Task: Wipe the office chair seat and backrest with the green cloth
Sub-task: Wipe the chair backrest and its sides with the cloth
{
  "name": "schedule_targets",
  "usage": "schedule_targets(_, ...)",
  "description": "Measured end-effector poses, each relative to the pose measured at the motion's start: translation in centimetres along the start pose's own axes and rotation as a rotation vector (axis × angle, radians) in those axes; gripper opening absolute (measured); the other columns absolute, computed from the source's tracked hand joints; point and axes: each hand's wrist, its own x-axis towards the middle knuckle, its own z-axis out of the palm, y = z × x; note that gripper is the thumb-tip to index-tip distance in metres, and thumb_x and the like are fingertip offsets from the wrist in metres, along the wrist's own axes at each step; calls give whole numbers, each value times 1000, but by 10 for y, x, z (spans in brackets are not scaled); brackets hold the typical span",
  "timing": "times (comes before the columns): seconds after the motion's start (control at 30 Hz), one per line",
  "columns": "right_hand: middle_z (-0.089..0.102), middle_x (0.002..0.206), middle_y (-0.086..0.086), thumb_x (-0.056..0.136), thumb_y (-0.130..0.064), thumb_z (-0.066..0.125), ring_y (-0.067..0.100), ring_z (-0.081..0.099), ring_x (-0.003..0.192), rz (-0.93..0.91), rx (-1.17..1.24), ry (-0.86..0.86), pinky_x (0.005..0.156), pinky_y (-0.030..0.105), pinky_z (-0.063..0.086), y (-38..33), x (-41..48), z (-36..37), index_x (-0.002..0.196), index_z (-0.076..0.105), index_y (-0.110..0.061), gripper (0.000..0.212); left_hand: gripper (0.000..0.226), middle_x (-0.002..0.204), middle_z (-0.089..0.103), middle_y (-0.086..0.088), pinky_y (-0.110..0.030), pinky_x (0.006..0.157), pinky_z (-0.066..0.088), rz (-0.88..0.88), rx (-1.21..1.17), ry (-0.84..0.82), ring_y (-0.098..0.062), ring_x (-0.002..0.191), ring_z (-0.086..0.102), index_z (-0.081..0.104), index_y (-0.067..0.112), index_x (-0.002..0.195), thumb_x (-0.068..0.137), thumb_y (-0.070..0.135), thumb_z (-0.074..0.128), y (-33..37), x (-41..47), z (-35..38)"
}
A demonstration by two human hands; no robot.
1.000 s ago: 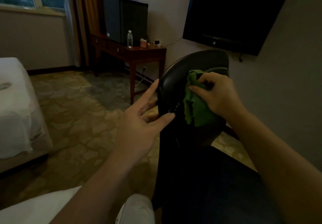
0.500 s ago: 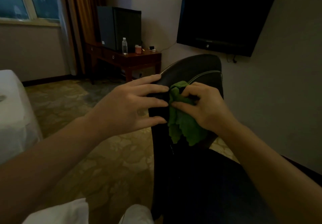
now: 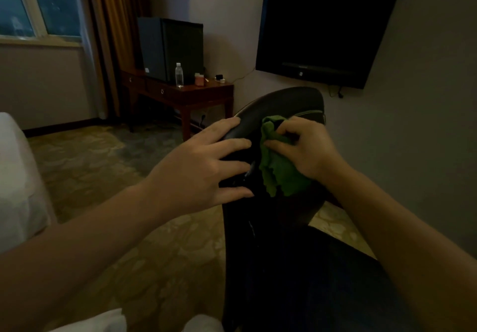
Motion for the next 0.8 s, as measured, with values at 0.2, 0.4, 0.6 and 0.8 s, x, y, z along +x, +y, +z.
schedule_targets(0.2, 53, 90, -19, 85, -31, 73, -2, 52, 83, -75, -24, -37, 69, 14, 37, -3, -3, -3, 89, 62, -32, 12, 42, 122, 71, -2, -51, 119, 27, 173, 67, -71, -32, 134, 50, 75, 25, 116, 94, 56, 59, -4, 10, 6)
schedule_targets(0.4, 52, 85, -15, 87, -32, 72, 3, 48, 78, 62, -46, -2, 64, 17, 32, 26, 27, -9, 84, 61, -28, 12, 44, 115, 74, 0, -48, 118, 27, 161, 7, 26, -28, 124, 57, 79, 22, 108, 89, 59, 65, -8, 6, 17)
schedule_targets(0.6, 52, 89, -11, 88, -31, 71, 2, 47, 79, 73, -9, 40, 66, 16, 32, 27, 20, -3, 84, 59, -30, 13, 32, 101, 76, 6, -44, 117, 30, 41, -61, 138, -23, 117, 61, 82, 24, 94, 85, 54, 74, 6, 8, 25)
schedule_targets(0.8, 52, 91, -17, 86, -30, 73, -3, 51, 80, -43, 18, -3, 67, 14, 35, 4, 1, 1, 82, 60, -31, 13, 21, 98, 76, 7, -42, 117, 28, -8, -67, 158, -23, 117, 59, 82, 25, 90, 81, 43, 79, 10, 9, 28)
